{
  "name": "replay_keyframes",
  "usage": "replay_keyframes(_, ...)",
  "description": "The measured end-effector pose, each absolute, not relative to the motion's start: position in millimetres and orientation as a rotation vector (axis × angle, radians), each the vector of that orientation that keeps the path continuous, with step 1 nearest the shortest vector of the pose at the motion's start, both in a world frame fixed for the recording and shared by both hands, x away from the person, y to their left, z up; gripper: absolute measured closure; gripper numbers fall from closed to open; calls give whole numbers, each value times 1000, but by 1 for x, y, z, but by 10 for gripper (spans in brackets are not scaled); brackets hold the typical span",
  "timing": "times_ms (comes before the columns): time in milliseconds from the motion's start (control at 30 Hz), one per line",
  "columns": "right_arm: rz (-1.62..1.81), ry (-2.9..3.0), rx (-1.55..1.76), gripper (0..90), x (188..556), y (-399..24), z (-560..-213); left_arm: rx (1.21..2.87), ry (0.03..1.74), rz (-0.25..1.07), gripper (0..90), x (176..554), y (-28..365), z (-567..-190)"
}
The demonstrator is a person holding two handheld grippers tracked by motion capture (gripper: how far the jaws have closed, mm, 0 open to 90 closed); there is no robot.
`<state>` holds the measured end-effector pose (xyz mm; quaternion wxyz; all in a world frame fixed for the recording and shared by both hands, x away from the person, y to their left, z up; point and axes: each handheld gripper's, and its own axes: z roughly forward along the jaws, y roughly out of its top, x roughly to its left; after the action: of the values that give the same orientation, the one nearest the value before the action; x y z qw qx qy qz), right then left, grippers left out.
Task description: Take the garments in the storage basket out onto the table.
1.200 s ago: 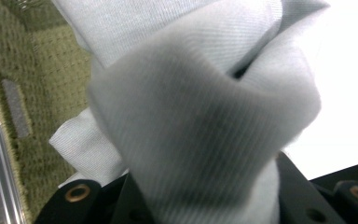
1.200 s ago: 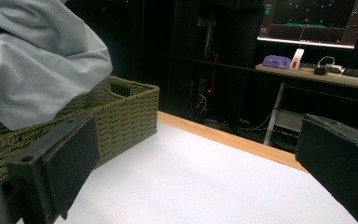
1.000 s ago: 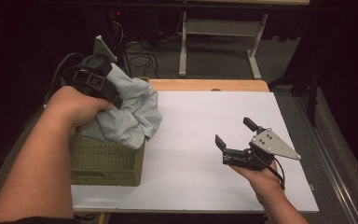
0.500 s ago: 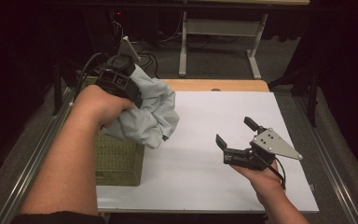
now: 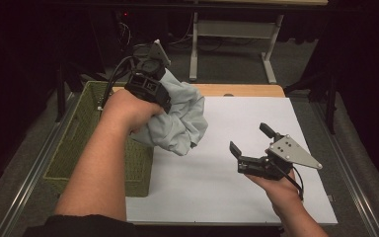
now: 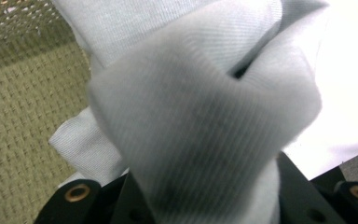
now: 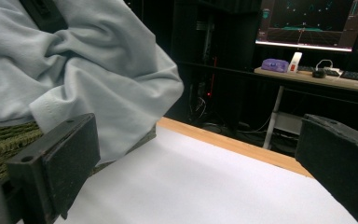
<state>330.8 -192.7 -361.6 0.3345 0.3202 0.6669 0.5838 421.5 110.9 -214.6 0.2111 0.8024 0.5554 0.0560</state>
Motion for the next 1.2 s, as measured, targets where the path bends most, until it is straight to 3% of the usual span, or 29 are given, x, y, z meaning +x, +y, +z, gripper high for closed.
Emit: replay_keyframes(1200, 1517, 1757, 828, 6, 331, -191, -363, 2279, 1534, 77, 749, 442, 85, -279)
